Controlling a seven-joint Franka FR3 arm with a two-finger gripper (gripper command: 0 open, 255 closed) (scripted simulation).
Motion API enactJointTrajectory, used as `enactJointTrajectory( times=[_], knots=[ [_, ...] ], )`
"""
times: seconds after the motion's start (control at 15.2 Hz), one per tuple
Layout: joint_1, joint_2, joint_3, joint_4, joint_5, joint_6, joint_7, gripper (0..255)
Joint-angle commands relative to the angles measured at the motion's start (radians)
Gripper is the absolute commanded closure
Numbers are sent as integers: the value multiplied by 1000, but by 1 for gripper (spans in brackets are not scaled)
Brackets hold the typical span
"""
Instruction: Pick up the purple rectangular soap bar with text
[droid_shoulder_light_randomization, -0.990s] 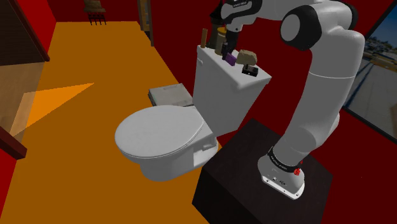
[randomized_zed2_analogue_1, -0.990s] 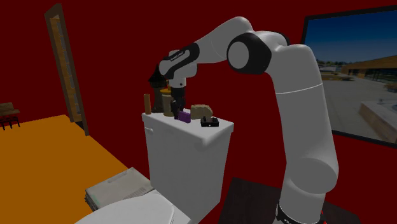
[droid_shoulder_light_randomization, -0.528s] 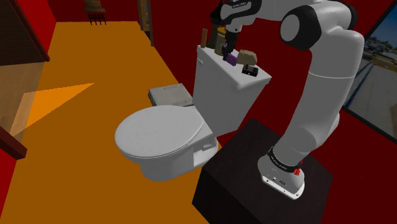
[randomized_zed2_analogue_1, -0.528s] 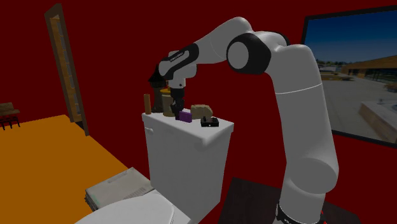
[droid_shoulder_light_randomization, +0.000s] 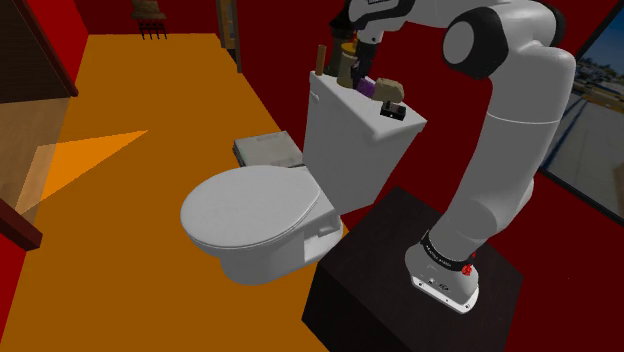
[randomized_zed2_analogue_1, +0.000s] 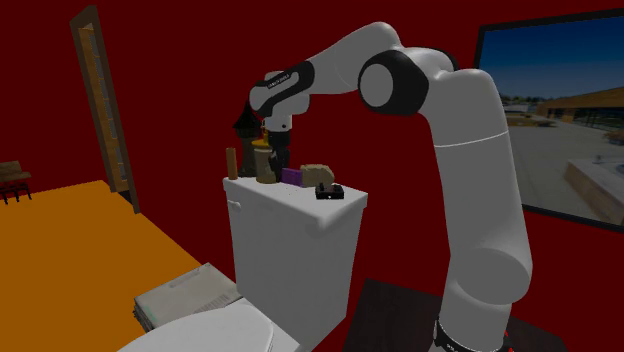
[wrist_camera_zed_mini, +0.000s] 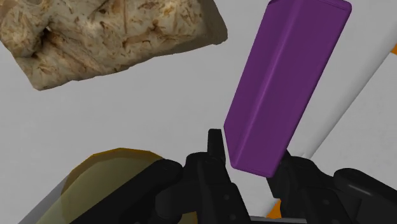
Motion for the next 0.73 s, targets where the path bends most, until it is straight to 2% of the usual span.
enactJointTrajectory(
  times=[0.0, 0.53, 0.66],
  knots=[
    [0, -5, -1, 21, -3, -26, 3, 255],
    [-5, -11, -4, 121, -7, -131, 8, 255],
    [-5, -11, -4, 123, -7, -133, 8, 255]
  ],
)
